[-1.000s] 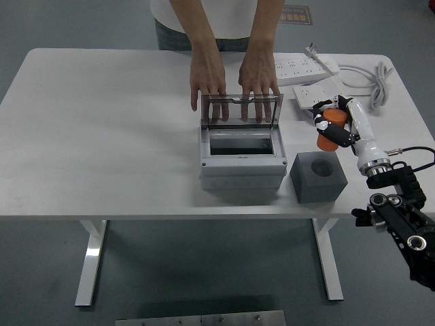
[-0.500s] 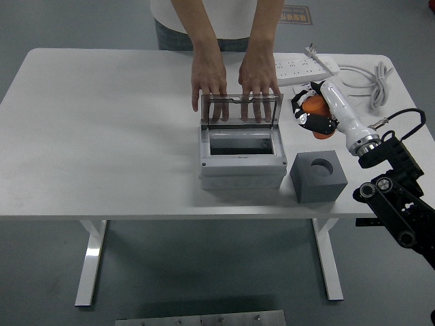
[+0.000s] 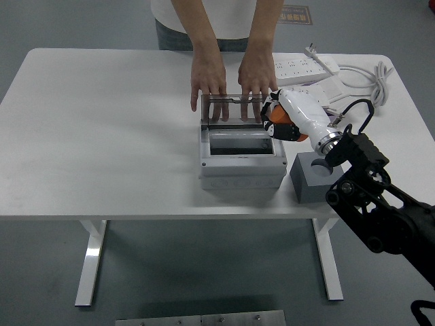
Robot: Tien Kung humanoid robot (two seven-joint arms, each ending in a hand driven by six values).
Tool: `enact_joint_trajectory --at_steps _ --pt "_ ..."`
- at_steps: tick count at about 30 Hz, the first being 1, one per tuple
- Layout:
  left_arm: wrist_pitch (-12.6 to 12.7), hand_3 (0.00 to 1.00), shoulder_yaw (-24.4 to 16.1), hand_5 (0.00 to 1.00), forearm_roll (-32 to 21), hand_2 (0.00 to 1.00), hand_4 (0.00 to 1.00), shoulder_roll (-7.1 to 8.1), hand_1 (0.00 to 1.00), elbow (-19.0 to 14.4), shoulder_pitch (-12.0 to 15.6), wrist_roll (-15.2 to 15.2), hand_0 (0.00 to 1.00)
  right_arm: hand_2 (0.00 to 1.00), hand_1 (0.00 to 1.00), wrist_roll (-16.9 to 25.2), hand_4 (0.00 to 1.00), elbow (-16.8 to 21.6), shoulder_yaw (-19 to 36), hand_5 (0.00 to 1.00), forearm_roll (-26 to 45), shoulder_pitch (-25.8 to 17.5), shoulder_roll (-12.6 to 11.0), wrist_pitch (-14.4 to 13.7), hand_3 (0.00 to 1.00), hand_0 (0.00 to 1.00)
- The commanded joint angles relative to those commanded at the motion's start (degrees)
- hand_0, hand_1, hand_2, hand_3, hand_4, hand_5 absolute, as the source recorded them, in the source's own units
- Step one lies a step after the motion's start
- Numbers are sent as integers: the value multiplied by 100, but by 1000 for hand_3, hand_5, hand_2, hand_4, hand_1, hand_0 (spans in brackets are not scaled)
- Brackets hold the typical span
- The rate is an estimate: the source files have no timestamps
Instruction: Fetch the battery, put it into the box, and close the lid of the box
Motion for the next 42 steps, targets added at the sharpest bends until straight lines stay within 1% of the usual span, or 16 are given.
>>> enact_joint_trajectory --at_steps 11,17,20,21,30,38,42 --pt "-47 541 -50 2 78 573 500 36 698 -13 -35 58 632 267 222 -99 77 -172 -470 2 155 388 414 37 304 212" --pt "-73 541 -89 2 147 573 500 54 698 -17 -62 78 632 269 223 -89 89 -420 -748 2 165 561 589 17 305 211" --pt "-80 541 -97 2 163 573 500 57 698 -18 -75 79 632 269 223 -67 89 -556 -891 2 104 646 634 11 305 211" --pt "-83 541 -99 2 167 573 500 57 698 -18 -80 79 632 268 218 -55 104 -609 -951 2 73 684 642 11 306 211" --pt "-97 541 -122 2 209 573 500 74 698 -18 -112 77 632 269 218 23 108 -902 -1400 2 51 997 558 38 306 210" --pt "-98 541 -106 2 200 573 500 74 698 -16 -126 67 632 270 218 65 111 -1033 -1550 2 123 1094 502 64 306 212" --pt "-89 541 -95 2 183 573 500 74 698 -16 -126 60 632 270 218 67 114 -1040 -1627 2 81 1129 477 136 307 214"
